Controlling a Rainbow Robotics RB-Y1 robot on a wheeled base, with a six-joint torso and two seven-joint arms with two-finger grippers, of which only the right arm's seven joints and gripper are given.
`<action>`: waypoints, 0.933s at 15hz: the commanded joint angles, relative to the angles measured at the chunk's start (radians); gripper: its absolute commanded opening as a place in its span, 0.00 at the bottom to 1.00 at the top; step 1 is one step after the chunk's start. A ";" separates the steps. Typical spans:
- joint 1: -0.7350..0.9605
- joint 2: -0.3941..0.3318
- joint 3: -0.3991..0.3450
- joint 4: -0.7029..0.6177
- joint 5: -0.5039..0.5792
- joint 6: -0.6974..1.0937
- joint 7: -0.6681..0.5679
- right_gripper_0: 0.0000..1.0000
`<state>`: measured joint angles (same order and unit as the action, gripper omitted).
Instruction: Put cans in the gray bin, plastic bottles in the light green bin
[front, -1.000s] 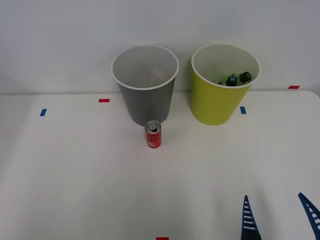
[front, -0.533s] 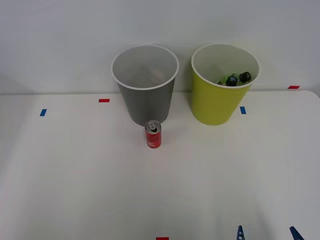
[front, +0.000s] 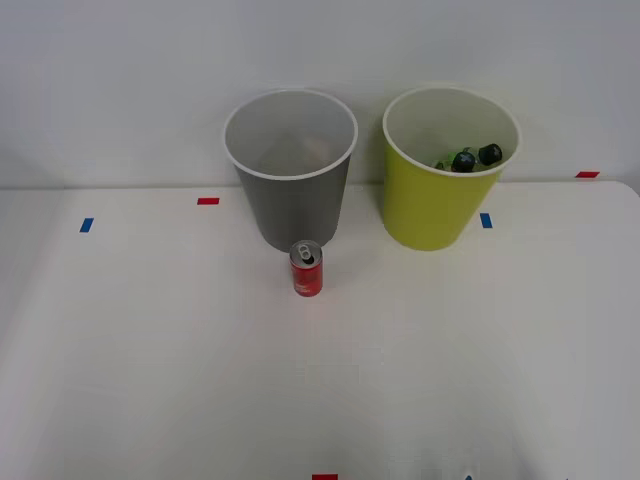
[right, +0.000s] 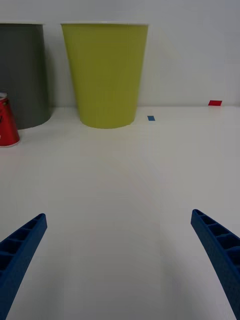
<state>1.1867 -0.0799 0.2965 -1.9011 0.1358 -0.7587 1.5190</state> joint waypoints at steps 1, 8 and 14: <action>-0.001 -0.004 0.009 -0.006 0.024 -0.002 0.003 1.00; -0.001 -0.015 -0.004 -0.007 0.033 -0.025 0.006 1.00; -0.001 -0.043 -0.008 -0.007 -0.002 -0.027 0.015 1.00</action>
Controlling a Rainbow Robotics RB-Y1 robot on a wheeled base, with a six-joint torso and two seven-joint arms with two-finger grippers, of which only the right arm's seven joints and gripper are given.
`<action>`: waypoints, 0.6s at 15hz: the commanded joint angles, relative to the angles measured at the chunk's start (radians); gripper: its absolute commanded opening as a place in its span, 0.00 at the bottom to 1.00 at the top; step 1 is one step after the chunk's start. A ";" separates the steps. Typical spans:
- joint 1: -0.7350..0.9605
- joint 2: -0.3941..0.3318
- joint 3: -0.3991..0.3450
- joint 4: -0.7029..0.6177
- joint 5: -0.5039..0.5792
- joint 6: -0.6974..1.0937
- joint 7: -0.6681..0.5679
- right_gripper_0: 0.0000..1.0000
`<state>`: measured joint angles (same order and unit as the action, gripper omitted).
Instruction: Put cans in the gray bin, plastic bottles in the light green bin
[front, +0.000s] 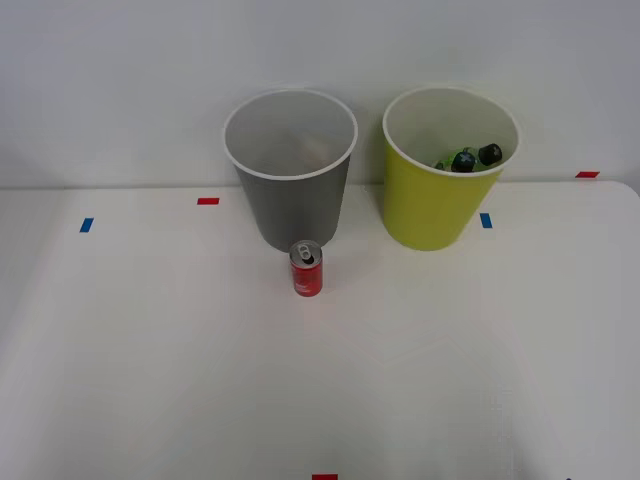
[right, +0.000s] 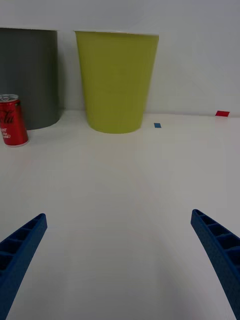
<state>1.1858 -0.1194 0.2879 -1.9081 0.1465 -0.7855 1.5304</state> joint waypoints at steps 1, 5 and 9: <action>0.000 -0.003 -0.001 0.000 -0.013 0.000 0.007 1.00; -0.002 -0.006 0.002 0.000 -0.013 0.000 0.011 1.00; -0.014 -0.023 -0.029 0.000 -0.013 0.005 0.008 1.00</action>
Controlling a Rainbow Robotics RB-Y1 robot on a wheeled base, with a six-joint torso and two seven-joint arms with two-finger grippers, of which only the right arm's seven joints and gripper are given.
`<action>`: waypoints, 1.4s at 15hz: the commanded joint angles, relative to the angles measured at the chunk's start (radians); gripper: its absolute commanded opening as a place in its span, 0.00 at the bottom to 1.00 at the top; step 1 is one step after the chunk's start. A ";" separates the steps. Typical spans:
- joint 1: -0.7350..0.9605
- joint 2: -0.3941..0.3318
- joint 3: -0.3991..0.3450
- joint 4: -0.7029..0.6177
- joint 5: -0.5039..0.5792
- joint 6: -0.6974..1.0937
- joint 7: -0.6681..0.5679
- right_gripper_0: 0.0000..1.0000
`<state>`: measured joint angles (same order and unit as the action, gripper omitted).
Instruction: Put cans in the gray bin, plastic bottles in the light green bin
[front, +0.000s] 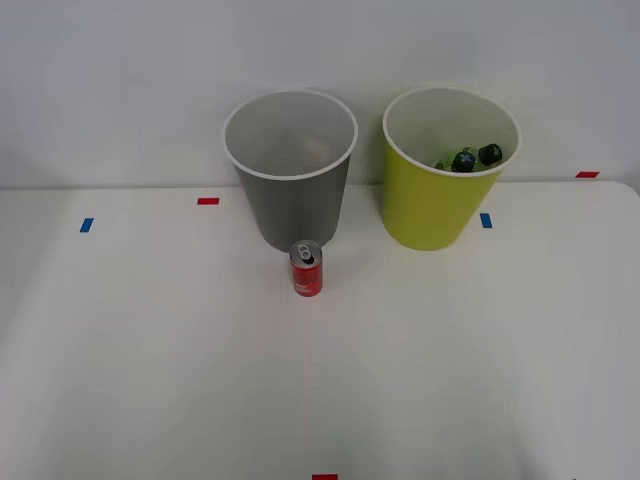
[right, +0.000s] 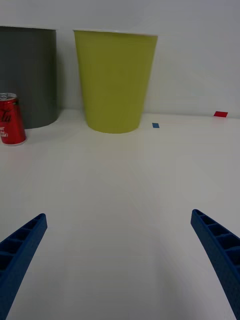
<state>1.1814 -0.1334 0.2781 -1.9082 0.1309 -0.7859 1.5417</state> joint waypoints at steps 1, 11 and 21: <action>-0.014 -0.012 -0.023 0.000 0.003 0.005 0.000 1.00; -0.078 -0.068 -0.065 0.104 -0.040 -0.069 -0.022 1.00; -0.039 -0.035 -0.054 0.054 -0.010 -0.066 -0.071 1.00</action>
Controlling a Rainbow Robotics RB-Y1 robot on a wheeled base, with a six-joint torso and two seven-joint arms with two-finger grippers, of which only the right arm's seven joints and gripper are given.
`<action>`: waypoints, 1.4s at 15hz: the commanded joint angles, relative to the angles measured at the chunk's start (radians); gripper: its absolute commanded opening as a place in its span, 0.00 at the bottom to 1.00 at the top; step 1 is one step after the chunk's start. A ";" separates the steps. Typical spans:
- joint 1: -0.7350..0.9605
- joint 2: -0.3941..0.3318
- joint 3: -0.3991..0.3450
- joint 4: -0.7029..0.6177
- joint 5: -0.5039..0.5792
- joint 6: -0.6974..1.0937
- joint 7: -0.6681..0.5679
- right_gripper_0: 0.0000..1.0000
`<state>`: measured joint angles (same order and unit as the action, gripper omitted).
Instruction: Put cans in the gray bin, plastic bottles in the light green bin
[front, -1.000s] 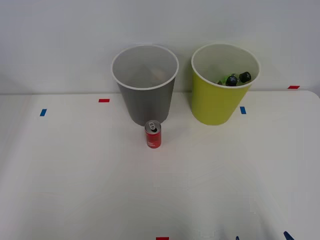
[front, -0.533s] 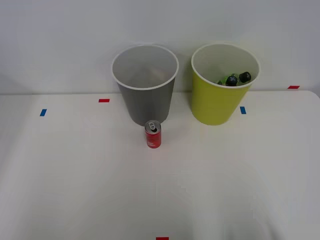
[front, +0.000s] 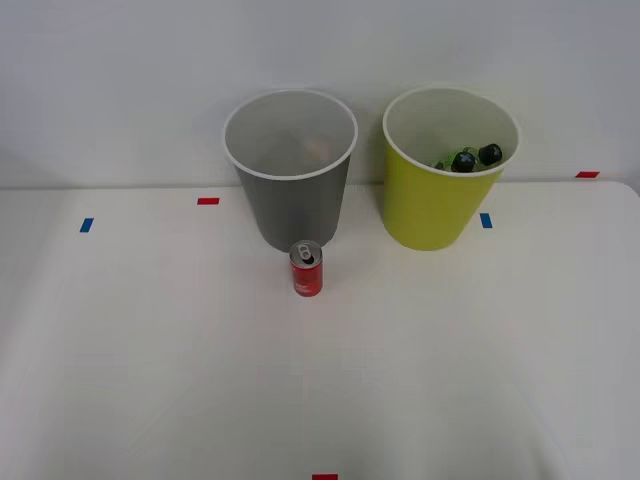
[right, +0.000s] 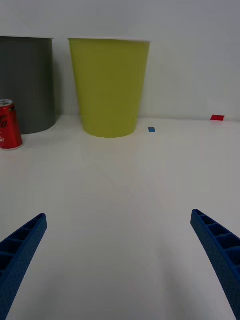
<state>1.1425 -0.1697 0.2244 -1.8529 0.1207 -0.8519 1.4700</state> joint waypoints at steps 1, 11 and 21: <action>0.000 0.001 0.000 -0.002 0.000 0.001 0.001 1.00; 0.000 0.001 0.000 -0.002 0.000 0.001 0.001 1.00; 0.000 0.001 0.000 -0.002 0.000 0.001 0.001 1.00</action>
<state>1.1428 -0.1688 0.2240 -1.8545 0.1211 -0.8514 1.4710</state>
